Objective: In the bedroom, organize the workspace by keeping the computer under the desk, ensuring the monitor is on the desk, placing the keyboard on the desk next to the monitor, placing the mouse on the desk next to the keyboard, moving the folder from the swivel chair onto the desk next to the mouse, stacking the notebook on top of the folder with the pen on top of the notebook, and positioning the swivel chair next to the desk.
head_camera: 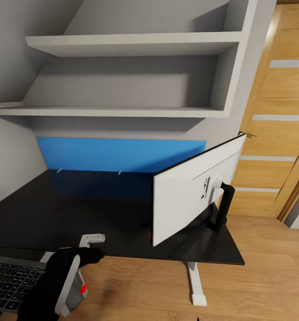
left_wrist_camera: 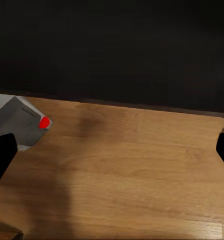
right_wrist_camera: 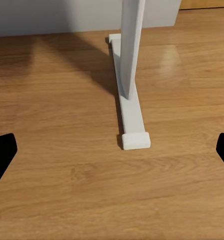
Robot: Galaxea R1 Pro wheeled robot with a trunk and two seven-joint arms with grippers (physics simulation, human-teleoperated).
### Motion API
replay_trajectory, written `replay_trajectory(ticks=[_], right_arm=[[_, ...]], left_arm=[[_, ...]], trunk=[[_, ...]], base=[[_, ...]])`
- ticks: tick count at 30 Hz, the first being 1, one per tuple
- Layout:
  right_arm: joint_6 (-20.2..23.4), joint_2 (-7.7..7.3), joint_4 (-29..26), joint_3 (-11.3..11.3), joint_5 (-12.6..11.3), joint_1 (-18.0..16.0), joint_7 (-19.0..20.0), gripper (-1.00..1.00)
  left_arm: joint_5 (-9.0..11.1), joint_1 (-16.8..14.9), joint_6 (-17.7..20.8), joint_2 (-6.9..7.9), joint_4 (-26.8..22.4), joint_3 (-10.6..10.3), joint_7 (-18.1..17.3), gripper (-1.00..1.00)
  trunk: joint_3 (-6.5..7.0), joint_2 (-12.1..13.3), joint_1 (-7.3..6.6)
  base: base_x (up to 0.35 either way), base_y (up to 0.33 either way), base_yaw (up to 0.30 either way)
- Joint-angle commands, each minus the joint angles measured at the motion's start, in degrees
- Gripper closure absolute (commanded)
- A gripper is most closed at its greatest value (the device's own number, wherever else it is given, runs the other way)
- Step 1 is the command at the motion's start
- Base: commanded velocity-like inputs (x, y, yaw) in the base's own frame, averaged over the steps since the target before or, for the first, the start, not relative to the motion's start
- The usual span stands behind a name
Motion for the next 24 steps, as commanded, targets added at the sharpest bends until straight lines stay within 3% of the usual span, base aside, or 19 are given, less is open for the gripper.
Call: replay_trajectory(ticks=[1,7,11,15,19,21,24], right_arm=[[-0.2,0.02,0.1,0.4,-0.4,-0.1,-0.2,-1.00],[-0.2,0.02,0.1,0.4,-0.4,-0.1,-0.2,-1.00],[-0.2,0.01,0.1,0.4,-0.4,-0.1,-0.2,-1.00],[-0.2,-0.06,0.1,0.4,-0.4,-0.1,-0.2,-1.00],[-0.3,-0.07,0.1,0.3,-0.4,-0.1,-0.2,-1.00],[-0.3,-0.07,0.1,0.3,-0.4,-0.1,-0.2,-1.00],[-0.6,-0.07,0.1,0.4,-0.4,-0.1,-0.3,-1.00]], left_arm=[[0.2,-0.3,0.3,-0.31,-0.1,0.1,0.9,-1.00],[0.0,-5.2,0.6,-2.68,1.0,0.1,4.3,-1.00],[0.0,-10.2,0.7,-4.43,5.9,0.1,5.1,-1.00],[0.1,-22.0,0.6,-6.77,22.4,0.2,7.8,-1.00],[0.4,-30.9,0.2,-8.02,34.3,0.1,9.4,-1.00],[0.6,-33.7,0.1,-8.55,37.4,0.0,9.6,-1.00],[0.7,-35.1,-0.2,-8.91,39.1,0.1,9.7,-1.00]], trunk=[[-0.06,0.0,0.00],[-0.06,0.0,0.00],[-0.06,0.0,0.00],[-0.06,0.0,0.00],[-0.06,0.0,0.00],[-0.06,0.0,0.00],[-0.01,0.0,0.00]], base=[[0.000,0.000,0.000],[0.000,0.000,0.000],[0.000,0.000,0.000],[0.000,0.000,0.000],[0.000,0.000,0.000],[0.000,0.000,0.000],[0.000,0.000,-0.049]])
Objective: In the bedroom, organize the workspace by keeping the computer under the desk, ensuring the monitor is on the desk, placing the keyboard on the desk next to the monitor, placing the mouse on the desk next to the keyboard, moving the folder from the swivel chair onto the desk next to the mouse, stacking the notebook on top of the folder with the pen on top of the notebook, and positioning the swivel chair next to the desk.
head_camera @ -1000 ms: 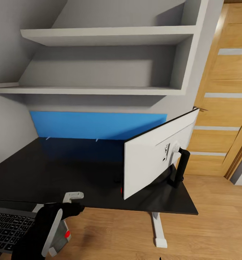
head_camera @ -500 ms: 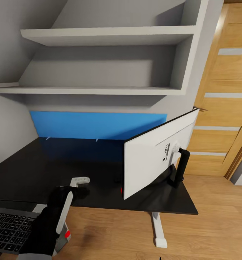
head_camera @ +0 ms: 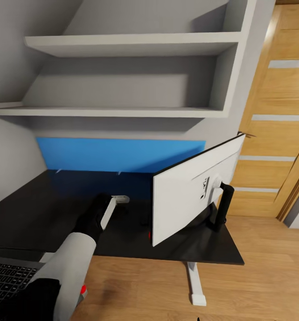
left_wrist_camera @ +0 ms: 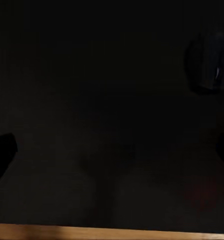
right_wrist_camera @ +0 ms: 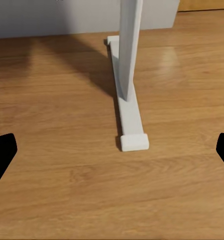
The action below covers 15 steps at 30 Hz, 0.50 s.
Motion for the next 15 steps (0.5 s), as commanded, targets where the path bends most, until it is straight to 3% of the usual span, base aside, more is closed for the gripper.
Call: replay_trajectory(ticks=[1,7,12,15], right_arm=[[-0.2,0.02,0.1,0.4,-0.4,-0.1,-0.2,-1.00],[-0.3,0.02,0.1,0.4,-0.4,-0.1,-0.2,-1.00],[-0.2,0.02,0.1,0.4,-0.3,-0.1,-0.1,-1.00],[-0.1,0.02,0.1,0.4,-0.3,-0.1,-0.1,-1.00]], left_arm=[[0.4,-0.1,0.2,-0.07,0.1,0.1,0.3,-1.00],[0.4,-0.5,-3.1,0.07,4.2,0.3,0.3,-1.00],[0.3,-0.5,-10.5,0.24,10.8,0.4,0.6,-1.00],[0.3,-0.5,-11.7,0.26,12.1,0.4,0.6,-1.00]], trunk=[[-0.02,0.0,0.00],[0.30,0.0,0.00],[0.41,0.0,0.00],[0.43,0.0,0.00]], base=[[0.000,0.000,-0.111],[0.000,0.000,-0.149],[0.000,0.000,-0.059],[0.002,0.000,-0.014]])
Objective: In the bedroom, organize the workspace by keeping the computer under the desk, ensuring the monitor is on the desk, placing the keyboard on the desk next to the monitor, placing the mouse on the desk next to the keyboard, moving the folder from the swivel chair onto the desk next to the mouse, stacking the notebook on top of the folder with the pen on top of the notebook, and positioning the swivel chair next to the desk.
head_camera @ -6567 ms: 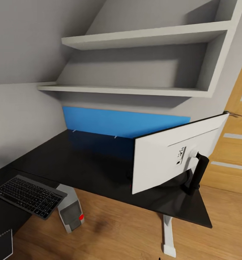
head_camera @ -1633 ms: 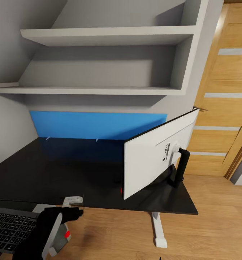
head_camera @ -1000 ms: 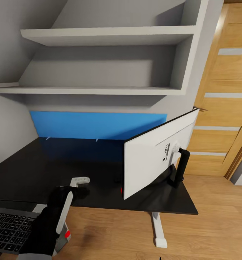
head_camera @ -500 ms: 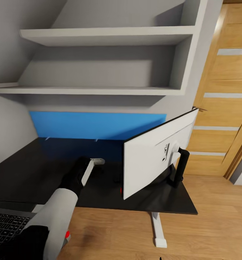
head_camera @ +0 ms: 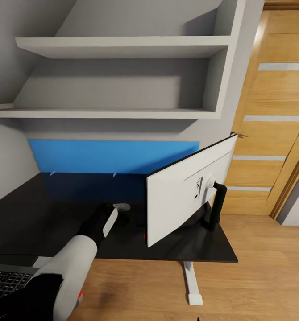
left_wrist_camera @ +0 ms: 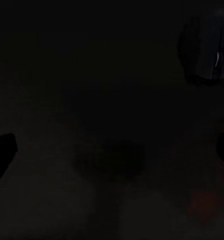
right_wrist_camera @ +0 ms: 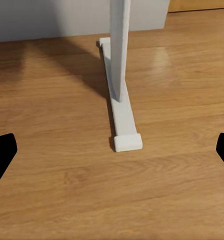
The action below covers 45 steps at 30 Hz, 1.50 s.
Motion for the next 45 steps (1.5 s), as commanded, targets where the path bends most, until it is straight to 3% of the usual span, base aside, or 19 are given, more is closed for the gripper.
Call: replay_trajectory(ticks=[1,14,29,38,45], right_arm=[[-0.2,0.02,0.1,0.4,-0.3,-0.1,-0.2,-1.00],[-0.1,-0.42,0.0,0.4,-0.3,-0.1,-0.2,-1.00],[-0.1,-0.81,0.1,0.3,-0.4,-0.1,-0.2,-1.00],[0.0,-3.08,0.1,0.4,-0.4,1.0,-0.1,-1.00],[-0.6,-3.82,0.1,0.5,0.4,3.2,0.1,-1.00]], left_arm=[[0.4,0.0,-0.3,-0.03,0.5,0.1,0.3,-1.00],[0.3,0.0,-2.1,-0.10,1.9,0.1,0.4,-1.00],[0.2,0.0,-2.2,-0.11,3.2,0.1,0.4,-1.00],[0.0,0.0,-2.1,-0.07,3.2,0.1,0.5,-1.00],[0.1,0.0,-2.1,-0.03,3.2,0.0,0.5,-1.00]], trunk=[[-0.06,0.0,0.00],[-0.05,0.0,0.00],[0.35,0.0,0.00],[0.75,0.0,0.00],[0.80,0.0,0.00]], base=[[0.047,0.000,-0.007],[0.216,0.000,-0.002],[0.024,0.000,-0.097],[0.000,0.000,-0.119],[0.000,0.000,-0.014]])
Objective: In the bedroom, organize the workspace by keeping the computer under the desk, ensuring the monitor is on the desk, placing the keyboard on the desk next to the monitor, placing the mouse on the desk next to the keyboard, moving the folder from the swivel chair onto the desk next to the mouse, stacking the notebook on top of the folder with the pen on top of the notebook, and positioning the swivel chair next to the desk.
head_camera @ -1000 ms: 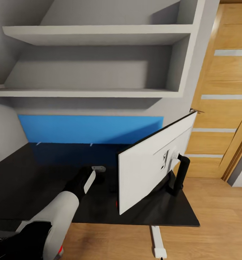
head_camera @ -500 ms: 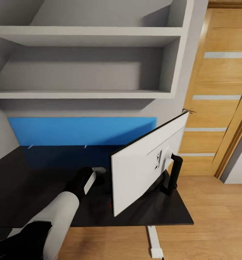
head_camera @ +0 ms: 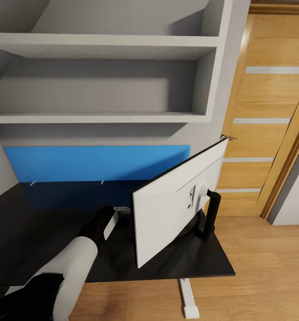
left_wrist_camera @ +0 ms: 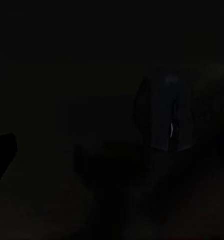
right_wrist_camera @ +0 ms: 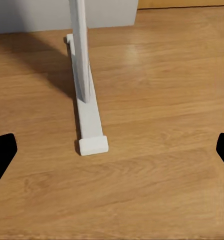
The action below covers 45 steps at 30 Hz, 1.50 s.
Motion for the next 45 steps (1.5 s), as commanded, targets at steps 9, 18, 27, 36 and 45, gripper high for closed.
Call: replay_trajectory(ticks=[9,18,27,36,45], right_arm=[[-2.4,-0.25,0.1,0.4,4.9,1.8,-0.1,-1.00],[-2.6,-0.13,0.1,0.5,5.5,2.0,-0.1,-1.00],[-2.6,0.28,0.2,0.5,5.6,2.1,-0.1,-1.00],[-2.6,0.25,0.2,0.5,5.6,2.1,-0.1,-1.00],[-2.5,0.24,0.2,0.5,5.6,2.1,0.0,-1.00]], left_arm=[[0.3,0.0,0.2,-0.03,0.0,0.1,0.3,-1.00],[0.4,0.0,0.1,0.03,0.1,0.1,0.3,-1.00],[0.5,0.0,0.0,0.06,1.8,0.1,0.2,-1.00],[0.5,0.0,0.0,0.06,2.1,0.2,0.1,-1.00],[0.6,0.0,-1.6,0.14,3.4,0.2,0.1,-1.00]], trunk=[[-0.06,0.0,0.00],[-0.06,0.0,0.00],[-0.06,0.0,0.00],[-0.06,0.0,0.00],[-0.06,0.0,0.00]], base=[[0.000,0.000,-0.001],[0.000,0.000,0.000],[0.122,0.000,0.000],[0.057,0.000,0.000],[0.038,0.000,0.000]])
